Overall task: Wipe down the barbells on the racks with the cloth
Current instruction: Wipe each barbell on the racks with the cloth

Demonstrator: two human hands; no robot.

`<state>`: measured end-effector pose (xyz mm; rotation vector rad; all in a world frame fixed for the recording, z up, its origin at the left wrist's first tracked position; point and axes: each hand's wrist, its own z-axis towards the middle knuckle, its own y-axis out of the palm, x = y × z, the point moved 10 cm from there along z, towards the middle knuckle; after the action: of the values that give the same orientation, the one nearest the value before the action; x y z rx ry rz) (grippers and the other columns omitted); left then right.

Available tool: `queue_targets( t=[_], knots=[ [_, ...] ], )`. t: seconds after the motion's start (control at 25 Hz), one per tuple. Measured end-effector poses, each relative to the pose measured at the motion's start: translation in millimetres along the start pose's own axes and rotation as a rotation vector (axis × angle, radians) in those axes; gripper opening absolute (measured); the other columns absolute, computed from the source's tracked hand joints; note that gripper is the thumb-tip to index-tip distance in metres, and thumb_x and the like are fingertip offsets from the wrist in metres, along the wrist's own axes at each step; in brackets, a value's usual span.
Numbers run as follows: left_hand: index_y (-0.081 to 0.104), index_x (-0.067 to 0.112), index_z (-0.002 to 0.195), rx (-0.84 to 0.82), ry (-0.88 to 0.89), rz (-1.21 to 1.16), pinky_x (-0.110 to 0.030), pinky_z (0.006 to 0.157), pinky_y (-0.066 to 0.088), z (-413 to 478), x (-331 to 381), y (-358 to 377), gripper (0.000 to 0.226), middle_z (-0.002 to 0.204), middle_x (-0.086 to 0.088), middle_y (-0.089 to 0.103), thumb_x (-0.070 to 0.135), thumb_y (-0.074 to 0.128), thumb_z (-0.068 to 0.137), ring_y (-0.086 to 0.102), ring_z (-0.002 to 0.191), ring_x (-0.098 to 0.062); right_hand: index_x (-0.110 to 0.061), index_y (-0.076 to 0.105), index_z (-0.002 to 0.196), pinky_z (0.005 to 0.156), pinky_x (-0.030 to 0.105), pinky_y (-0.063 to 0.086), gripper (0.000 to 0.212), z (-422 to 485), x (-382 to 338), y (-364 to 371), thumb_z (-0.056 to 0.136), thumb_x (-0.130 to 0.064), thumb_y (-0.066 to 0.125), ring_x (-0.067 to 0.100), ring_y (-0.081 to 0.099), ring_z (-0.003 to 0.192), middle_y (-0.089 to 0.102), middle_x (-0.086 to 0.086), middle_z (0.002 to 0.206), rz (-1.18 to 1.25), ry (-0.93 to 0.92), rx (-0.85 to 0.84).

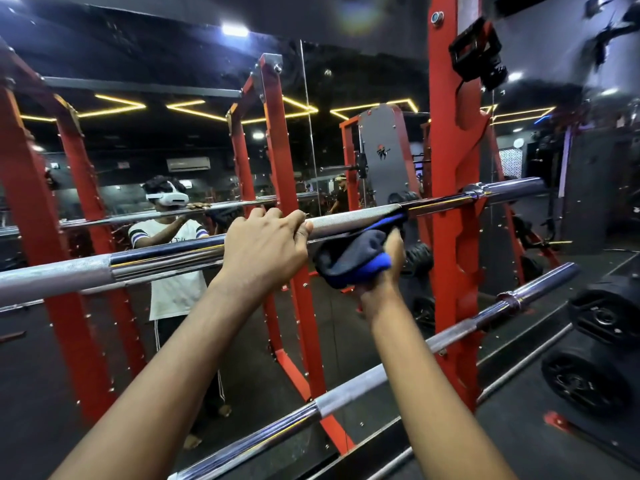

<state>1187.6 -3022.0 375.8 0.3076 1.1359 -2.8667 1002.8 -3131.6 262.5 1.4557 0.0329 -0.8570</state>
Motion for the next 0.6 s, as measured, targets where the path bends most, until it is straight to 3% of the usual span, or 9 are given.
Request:
queue_targets(
  t=[0.08, 0.16, 0.2, 0.28, 0.4, 0.52, 0.6],
  knots=[
    [0.043, 0.037, 0.144, -0.038, -0.021, -0.006, -0.046, 0.104, 0.036, 7.7, 0.4, 6.9, 0.046, 0.157, -0.012, 0.032, 0.048, 0.023, 0.103, 0.036, 0.137, -0.031, -0.014, 0.055, 0.110, 0.091, 0.031, 0.051, 0.023, -5.4, -40.3, -7.2, 0.093, -0.022, 0.068, 0.023, 0.063, 0.104, 0.059, 0.006, 0.118, -0.253, -0.301, 0.151],
    [0.031, 0.036, 0.153, -0.054, 0.035, -0.049, -0.047, 0.114, 0.025, 10.8, 15.3, 7.4, 0.051, 0.166, -0.014, 0.008, 0.044, 0.022, 0.103, 0.022, 0.147, -0.032, -0.009, 0.059, 0.110, 0.098, 0.034, 0.046, 0.032, -23.8, -81.4, 14.3, 0.086, -0.021, 0.075, 0.022, 0.055, 0.107, 0.050, 0.002, 0.117, -0.615, -0.662, 0.121],
    [0.028, 0.033, 0.154, -0.054, 0.073, -0.061, -0.046, 0.116, 0.024, 15.0, 23.3, 9.6, 0.053, 0.166, -0.014, 0.007, 0.041, 0.024, 0.102, 0.021, 0.148, -0.032, -0.008, 0.060, 0.108, 0.097, 0.035, 0.046, 0.032, -32.1, -90.9, 30.6, 0.083, -0.021, 0.077, 0.021, 0.055, 0.106, 0.051, 0.002, 0.114, -0.745, -0.825, 0.054],
    [0.030, 0.029, 0.155, -0.067, 0.112, -0.087, -0.045, 0.112, 0.030, 16.2, 35.3, 13.4, 0.055, 0.161, -0.013, 0.027, 0.039, 0.026, 0.100, 0.031, 0.143, -0.031, -0.010, 0.064, 0.103, 0.095, 0.032, 0.045, 0.028, -43.3, -96.5, 51.8, 0.082, -0.023, 0.076, 0.021, 0.055, 0.106, 0.056, 0.003, 0.114, -0.946, -1.060, -0.085],
    [0.034, 0.031, 0.153, -0.004, 0.097, -0.047, -0.043, 0.097, 0.039, 14.0, 35.0, 15.0, 0.053, 0.136, -0.008, 0.057, 0.045, 0.024, 0.102, 0.050, 0.125, -0.029, -0.011, 0.068, 0.100, 0.096, 0.032, 0.045, 0.025, -19.7, -104.8, 50.0, 0.083, -0.028, 0.075, 0.022, 0.057, 0.110, 0.060, 0.004, 0.117, -1.081, -1.148, -0.116],
    [0.037, 0.032, 0.150, 0.033, 0.081, 0.014, -0.042, 0.088, 0.040, 11.6, 35.3, 13.9, 0.053, 0.122, -0.007, 0.063, 0.050, 0.023, 0.103, 0.056, 0.113, -0.029, -0.010, 0.069, 0.100, 0.097, 0.044, 0.050, 0.030, 13.9, -121.2, 37.0, 0.084, -0.034, 0.073, 0.027, 0.058, 0.111, 0.061, 0.008, 0.118, -1.141, -1.073, -0.036],
    [0.039, 0.032, 0.147, 0.020, 0.064, 0.034, -0.042, 0.085, 0.040, 9.9, 38.2, 14.9, 0.052, 0.119, -0.006, 0.062, 0.053, 0.022, 0.103, 0.057, 0.109, -0.028, -0.011, 0.068, 0.106, 0.099, 0.043, 0.048, 0.038, 10.9, -114.5, 42.6, 0.088, -0.045, 0.065, 0.027, 0.055, 0.114, 0.059, 0.006, 0.122, -1.243, -1.047, -0.081]
  ],
)
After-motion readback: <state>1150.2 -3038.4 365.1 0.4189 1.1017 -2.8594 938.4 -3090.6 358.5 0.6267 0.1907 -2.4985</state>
